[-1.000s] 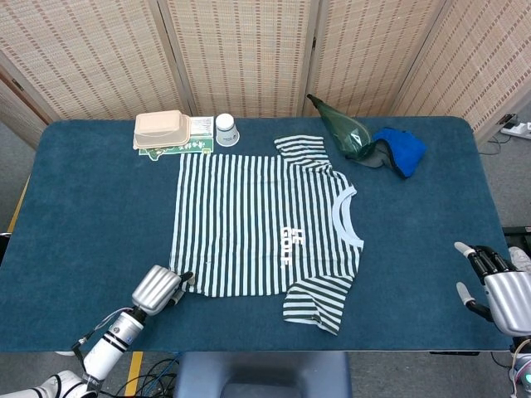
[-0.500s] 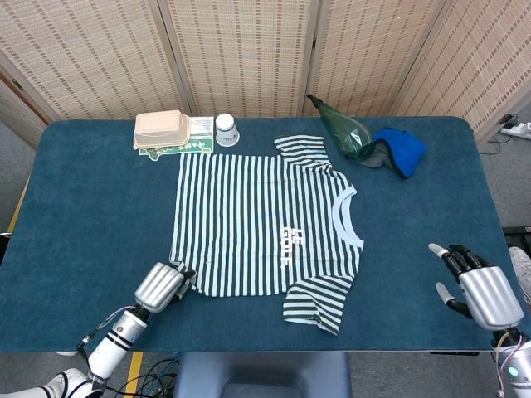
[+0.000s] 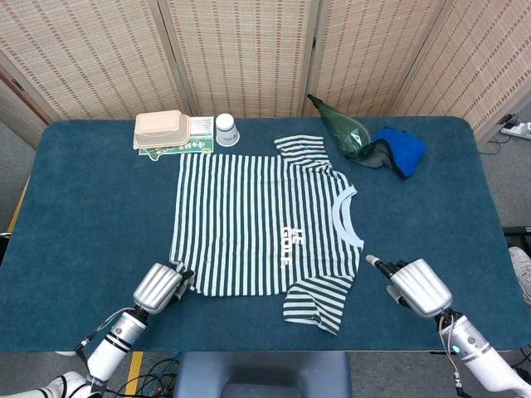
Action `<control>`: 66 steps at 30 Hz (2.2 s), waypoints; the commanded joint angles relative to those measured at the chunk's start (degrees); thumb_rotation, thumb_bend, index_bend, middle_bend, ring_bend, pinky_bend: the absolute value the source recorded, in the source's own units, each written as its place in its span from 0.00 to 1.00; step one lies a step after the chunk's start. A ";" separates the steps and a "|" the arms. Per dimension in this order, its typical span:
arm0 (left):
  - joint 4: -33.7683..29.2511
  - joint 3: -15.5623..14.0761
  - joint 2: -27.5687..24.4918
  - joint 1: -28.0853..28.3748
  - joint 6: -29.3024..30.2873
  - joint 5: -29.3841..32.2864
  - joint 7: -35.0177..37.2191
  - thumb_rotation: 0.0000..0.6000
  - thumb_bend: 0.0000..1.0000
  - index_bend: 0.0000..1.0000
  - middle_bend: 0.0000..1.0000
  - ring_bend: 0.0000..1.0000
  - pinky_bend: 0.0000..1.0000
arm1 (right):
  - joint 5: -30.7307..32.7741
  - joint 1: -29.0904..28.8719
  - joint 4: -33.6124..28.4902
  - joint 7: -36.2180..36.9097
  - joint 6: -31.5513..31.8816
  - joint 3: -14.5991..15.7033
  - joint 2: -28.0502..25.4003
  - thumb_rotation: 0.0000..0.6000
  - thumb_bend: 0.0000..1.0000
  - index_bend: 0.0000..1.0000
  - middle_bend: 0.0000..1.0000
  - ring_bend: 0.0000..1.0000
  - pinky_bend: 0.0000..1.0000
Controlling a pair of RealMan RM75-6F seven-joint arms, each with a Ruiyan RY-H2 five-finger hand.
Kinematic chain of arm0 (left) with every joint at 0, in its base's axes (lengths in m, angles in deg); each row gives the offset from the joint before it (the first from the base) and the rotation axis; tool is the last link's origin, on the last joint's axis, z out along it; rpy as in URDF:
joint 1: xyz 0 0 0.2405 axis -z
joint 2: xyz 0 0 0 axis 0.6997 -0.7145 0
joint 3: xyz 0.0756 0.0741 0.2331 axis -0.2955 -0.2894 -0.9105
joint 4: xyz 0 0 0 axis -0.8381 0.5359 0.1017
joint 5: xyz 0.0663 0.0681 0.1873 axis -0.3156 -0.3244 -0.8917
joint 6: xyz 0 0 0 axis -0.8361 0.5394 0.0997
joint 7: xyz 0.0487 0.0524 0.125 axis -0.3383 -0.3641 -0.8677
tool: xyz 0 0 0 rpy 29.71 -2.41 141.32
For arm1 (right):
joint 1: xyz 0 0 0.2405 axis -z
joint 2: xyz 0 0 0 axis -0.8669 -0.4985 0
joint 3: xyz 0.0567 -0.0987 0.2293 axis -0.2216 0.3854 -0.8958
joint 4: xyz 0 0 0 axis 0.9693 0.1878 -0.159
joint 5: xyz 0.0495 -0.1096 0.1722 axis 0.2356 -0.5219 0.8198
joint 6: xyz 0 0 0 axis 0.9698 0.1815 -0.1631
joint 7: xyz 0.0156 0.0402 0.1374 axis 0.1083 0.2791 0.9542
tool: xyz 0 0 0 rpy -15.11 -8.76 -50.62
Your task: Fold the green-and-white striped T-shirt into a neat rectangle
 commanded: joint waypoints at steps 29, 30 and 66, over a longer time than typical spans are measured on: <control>-1.61 -0.22 -0.72 -0.15 -1.02 1.48 -0.48 1.00 0.59 0.56 0.92 0.86 0.98 | 0.13 -9.37 23.80 3.69 -2.01 1.06 22.65 1.00 0.14 0.36 0.90 0.99 1.00; -1.64 -0.23 -0.77 -0.17 -1.02 1.51 -0.46 1.00 0.59 0.56 0.92 0.86 0.98 | -0.18 -9.45 24.31 3.99 -1.44 1.34 23.03 1.00 0.14 0.36 0.90 0.99 1.00; -2.86 -0.03 -1.96 0.40 -2.50 2.57 2.25 1.00 0.59 0.57 0.92 0.86 0.98 | -3.82 -11.56 35.90 10.76 6.29 6.93 27.48 1.00 0.51 0.65 0.92 1.00 1.00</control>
